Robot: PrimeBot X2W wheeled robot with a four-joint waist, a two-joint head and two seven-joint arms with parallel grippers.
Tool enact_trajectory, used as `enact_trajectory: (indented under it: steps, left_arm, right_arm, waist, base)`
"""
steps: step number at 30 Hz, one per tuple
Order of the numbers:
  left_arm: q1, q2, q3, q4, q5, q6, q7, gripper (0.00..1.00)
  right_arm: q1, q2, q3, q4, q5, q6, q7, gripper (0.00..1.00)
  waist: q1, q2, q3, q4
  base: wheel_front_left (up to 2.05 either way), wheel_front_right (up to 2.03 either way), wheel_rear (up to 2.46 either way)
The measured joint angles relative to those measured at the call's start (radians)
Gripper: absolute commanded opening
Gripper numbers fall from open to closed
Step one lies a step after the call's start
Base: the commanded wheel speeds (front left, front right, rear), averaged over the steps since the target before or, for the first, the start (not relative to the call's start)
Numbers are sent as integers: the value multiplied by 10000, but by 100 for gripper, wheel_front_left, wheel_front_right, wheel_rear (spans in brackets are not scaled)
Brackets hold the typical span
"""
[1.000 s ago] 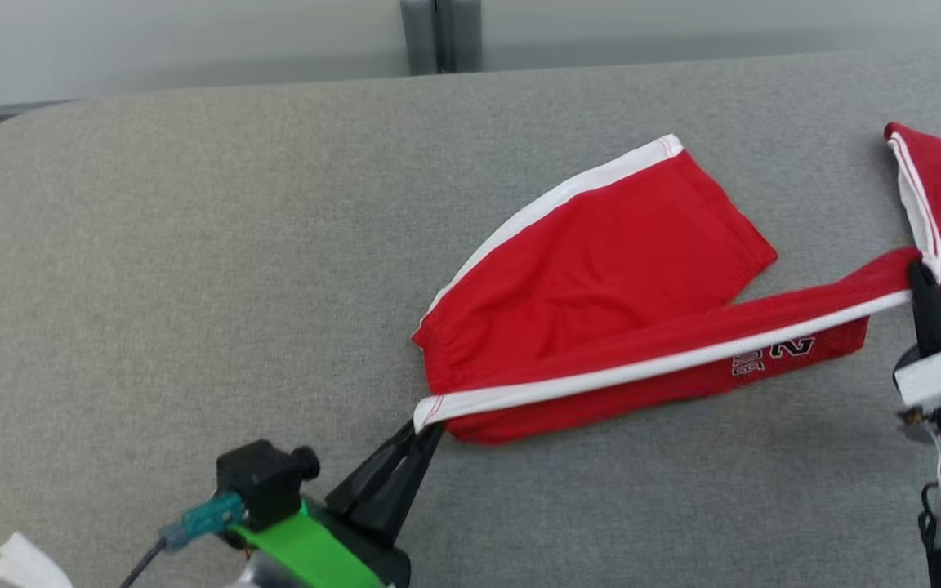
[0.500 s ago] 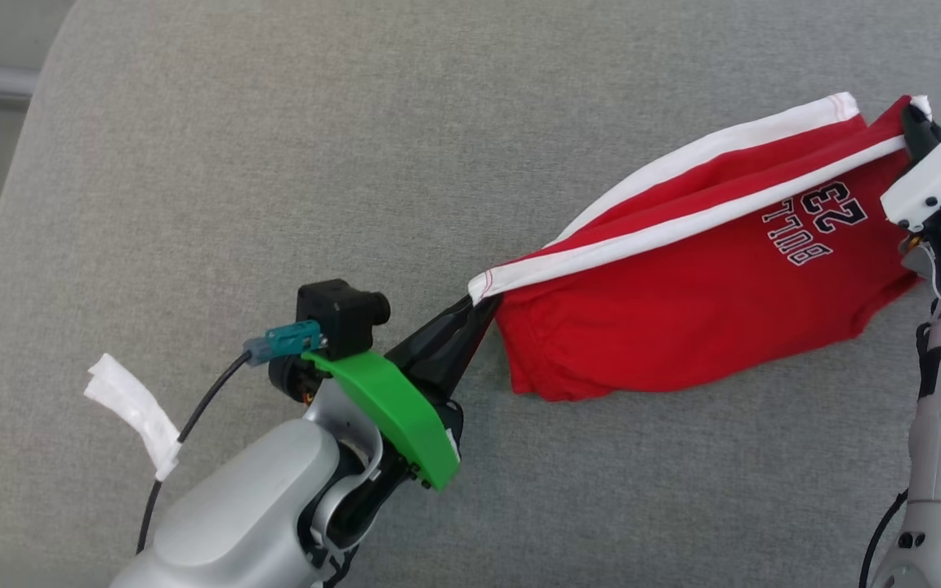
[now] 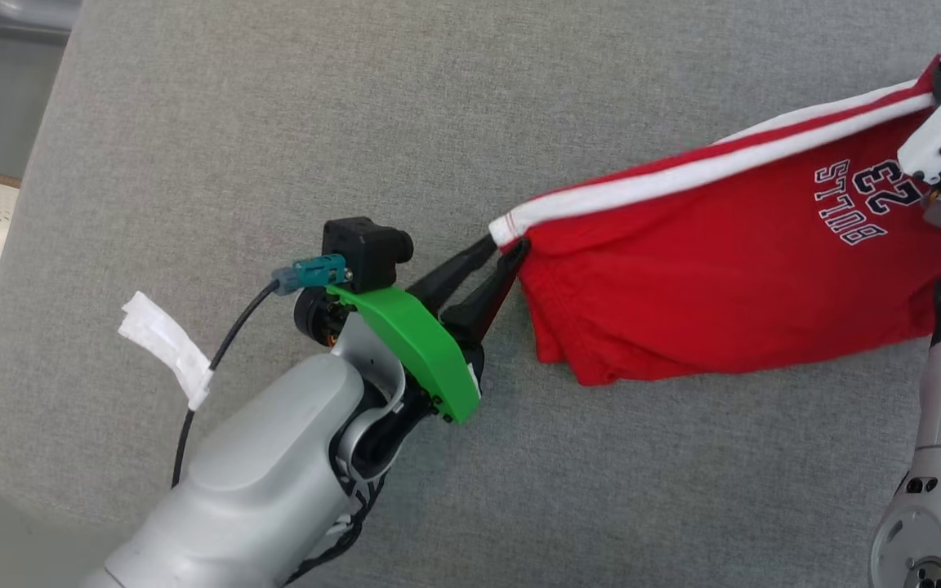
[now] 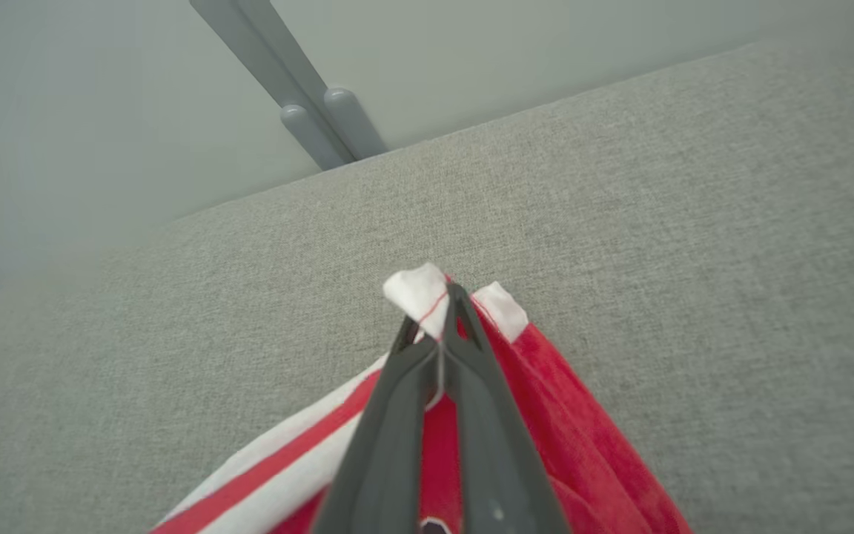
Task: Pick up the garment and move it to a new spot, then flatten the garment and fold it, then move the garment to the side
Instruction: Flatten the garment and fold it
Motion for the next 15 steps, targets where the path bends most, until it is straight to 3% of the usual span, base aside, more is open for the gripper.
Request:
enact_trajectory:
  steps: [5,9,15]
  left_arm:
    - [-223,-205,151,688,-23,-17,-288,100]
    - [-64,13,244,842,238,276,-874,100]
    - [1386,552,1120,-362,1160,1722,-1923,100]
  right_arm:
    - [-78,-163,259,8,19,-4,-631,100]
    - [407,-397,1302,-474,163,-6,-846,100]
    - [1779,-1985,4057,-1396,-65,-4,472,100]
  waist:
    - [0,0,100,-130]
    - [1,0,13,-287]
    - [0,0,-235,-629]
  base:
    - [0,0,0]
    - [0,0,0]
    - [0,0,0]
